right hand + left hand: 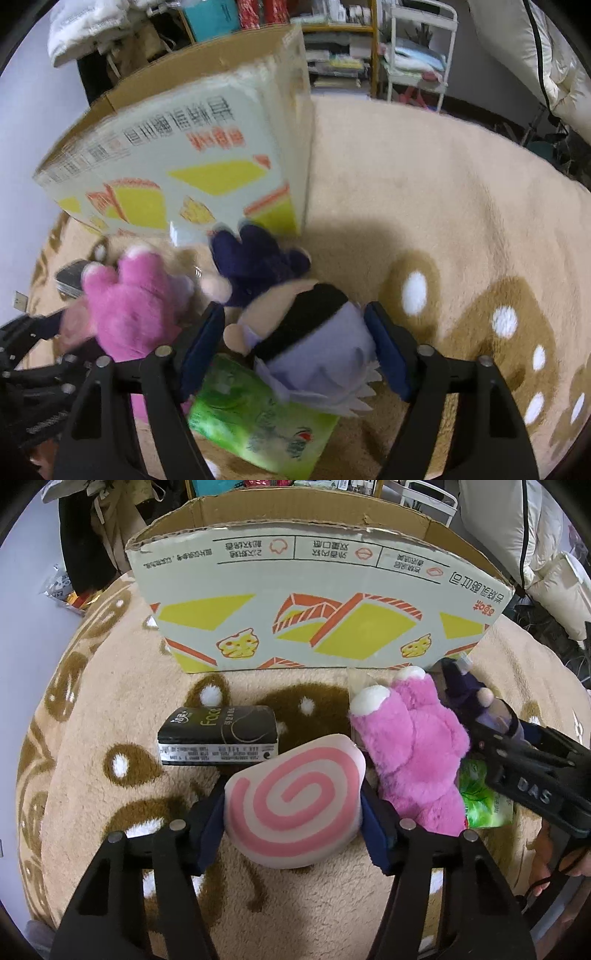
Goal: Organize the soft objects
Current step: 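Grasp the pink-swirl roll cushion with the left tool while the right tool grasps the purple-haired doll, then lift the pink-swirl cushion and purple-haired doll and carry them over the box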
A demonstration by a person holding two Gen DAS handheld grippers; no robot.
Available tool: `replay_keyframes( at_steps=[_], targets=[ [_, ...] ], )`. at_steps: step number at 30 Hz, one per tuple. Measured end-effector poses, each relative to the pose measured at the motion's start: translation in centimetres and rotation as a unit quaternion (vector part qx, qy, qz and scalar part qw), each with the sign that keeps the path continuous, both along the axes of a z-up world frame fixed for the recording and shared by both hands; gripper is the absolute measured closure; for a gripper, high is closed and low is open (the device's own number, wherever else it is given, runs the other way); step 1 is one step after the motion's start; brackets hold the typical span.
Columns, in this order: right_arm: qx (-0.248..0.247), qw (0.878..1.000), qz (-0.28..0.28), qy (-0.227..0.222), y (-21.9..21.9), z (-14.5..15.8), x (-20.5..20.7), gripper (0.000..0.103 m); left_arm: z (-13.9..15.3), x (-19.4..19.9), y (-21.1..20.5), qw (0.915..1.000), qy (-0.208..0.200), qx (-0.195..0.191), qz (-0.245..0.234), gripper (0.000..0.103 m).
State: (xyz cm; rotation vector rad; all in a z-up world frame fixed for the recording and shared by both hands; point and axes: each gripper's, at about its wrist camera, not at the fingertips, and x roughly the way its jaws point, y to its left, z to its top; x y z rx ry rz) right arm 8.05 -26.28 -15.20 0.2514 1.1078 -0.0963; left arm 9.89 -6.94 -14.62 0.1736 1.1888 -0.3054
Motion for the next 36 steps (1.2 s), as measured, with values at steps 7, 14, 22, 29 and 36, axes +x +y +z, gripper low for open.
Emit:
replay_keyframes(
  at_steps=[7, 14, 22, 29, 36],
  targets=[
    [0.013, 1.0, -0.005, -0.014, -0.5, 0.4, -0.3, 0.039, 1.1, -0.8, 0.5, 0.9998, -0.016, 0.002, 0.013, 0.048],
    [-0.01, 0.999, 0.019, -0.041, 1.0, 2.0, -1.0, 0.039, 2.7, -1.8, 1.5, 0.9985, -0.037, -0.007, 0.039, 0.05],
    [-0.012, 0.996, 0.011, -0.086, 1.2, 4.9, -2.8, 0.039, 5.3, -3.3, 2.3, 0.9932, -0.101, 0.007, 0.057, 0.05],
    [-0.021, 0.99, 0.017, -0.141, 1.8, 8.4, -4.5, 0.039, 8.5, -4.6, 3.6, 0.9816, -0.175, 0.01, 0.077, 0.051],
    [-0.031, 0.981, 0.027, -0.188, 2.4, 11.0, -5.3, 0.039, 11.6, -5.8, 4.5, 0.9657, -0.248, 0.004, 0.078, 0.052]
  ],
)
